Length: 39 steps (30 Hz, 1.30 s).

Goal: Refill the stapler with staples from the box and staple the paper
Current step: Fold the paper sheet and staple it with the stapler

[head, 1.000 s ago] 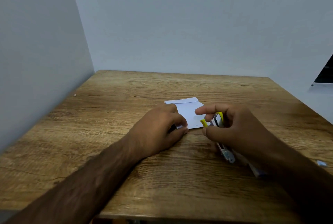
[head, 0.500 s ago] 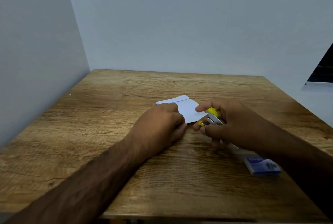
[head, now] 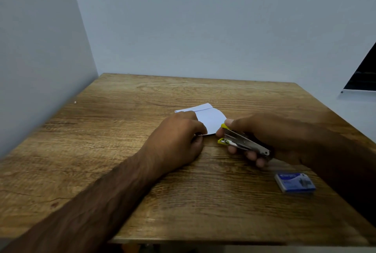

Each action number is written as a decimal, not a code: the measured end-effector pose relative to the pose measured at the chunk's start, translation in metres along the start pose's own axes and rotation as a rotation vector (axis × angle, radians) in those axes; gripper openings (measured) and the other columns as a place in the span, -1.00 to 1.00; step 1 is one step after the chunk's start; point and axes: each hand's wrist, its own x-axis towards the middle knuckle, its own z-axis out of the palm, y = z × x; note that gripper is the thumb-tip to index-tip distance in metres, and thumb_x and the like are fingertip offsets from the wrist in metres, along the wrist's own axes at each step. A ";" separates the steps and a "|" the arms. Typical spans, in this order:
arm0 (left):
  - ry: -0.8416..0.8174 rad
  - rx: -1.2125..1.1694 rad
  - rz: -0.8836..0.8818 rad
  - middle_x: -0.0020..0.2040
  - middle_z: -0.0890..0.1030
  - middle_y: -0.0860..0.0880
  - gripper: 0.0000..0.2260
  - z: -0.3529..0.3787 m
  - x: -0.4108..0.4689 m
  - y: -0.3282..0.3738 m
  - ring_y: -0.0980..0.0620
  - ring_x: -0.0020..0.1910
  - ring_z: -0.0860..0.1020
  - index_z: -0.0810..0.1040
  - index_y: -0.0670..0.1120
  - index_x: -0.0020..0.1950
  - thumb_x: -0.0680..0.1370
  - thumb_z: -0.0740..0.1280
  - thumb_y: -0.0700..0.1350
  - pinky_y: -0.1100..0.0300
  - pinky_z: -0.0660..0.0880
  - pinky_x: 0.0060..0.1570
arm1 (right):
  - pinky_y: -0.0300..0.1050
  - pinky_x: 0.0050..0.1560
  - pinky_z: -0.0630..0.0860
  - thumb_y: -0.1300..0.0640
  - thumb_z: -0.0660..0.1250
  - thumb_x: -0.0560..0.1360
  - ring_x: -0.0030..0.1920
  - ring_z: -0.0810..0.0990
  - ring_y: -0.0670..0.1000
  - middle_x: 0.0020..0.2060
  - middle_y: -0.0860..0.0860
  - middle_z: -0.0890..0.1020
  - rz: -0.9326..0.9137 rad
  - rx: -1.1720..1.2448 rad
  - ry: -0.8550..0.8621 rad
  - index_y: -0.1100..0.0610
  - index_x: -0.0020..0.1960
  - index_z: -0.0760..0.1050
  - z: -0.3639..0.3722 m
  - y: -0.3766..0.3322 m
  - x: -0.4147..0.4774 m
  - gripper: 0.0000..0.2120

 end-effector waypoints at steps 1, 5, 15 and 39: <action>0.006 -0.011 0.000 -0.12 0.65 0.00 -0.83 0.000 0.000 0.000 0.00 -0.06 0.59 0.73 -0.03 -0.04 0.51 0.33 -0.11 0.06 0.51 -0.08 | -0.20 -0.52 0.47 -0.20 0.25 0.58 -0.47 0.54 -0.05 -0.27 0.03 0.69 -0.001 0.021 -0.022 0.15 0.09 0.64 0.001 0.000 0.000 -0.57; 0.037 -0.007 0.009 -0.11 0.65 -0.04 -0.85 0.001 -0.003 0.001 -0.07 -0.06 0.61 0.73 -0.07 -0.05 0.52 0.35 -0.13 0.01 0.54 -0.10 | -0.16 -0.46 0.59 -0.15 0.45 0.42 -0.36 0.66 0.00 -0.21 0.09 0.70 0.028 0.159 -0.167 0.23 0.00 0.64 0.004 -0.001 -0.003 -0.57; 0.170 0.042 0.115 -0.19 0.61 -0.11 -0.91 -0.006 -0.004 0.007 -0.10 -0.20 0.57 0.68 -0.19 -0.15 0.49 0.40 -0.20 0.02 0.50 -0.22 | -0.27 -0.54 0.32 -0.19 0.28 0.52 -0.51 0.42 -0.05 -0.34 0.05 0.54 0.108 0.480 -0.268 0.12 0.00 0.50 0.013 -0.001 0.003 -0.64; 0.217 0.105 0.262 -0.19 0.59 -0.17 -0.85 -0.006 -0.006 0.009 -0.16 -0.23 0.52 0.63 -0.26 -0.19 0.55 0.32 -0.27 -0.09 0.47 -0.22 | -0.32 -0.64 0.25 -0.16 0.32 0.56 -0.64 0.31 -0.11 -0.46 0.02 0.46 -0.130 0.593 -0.018 0.07 -0.25 0.53 0.035 0.003 0.017 -0.65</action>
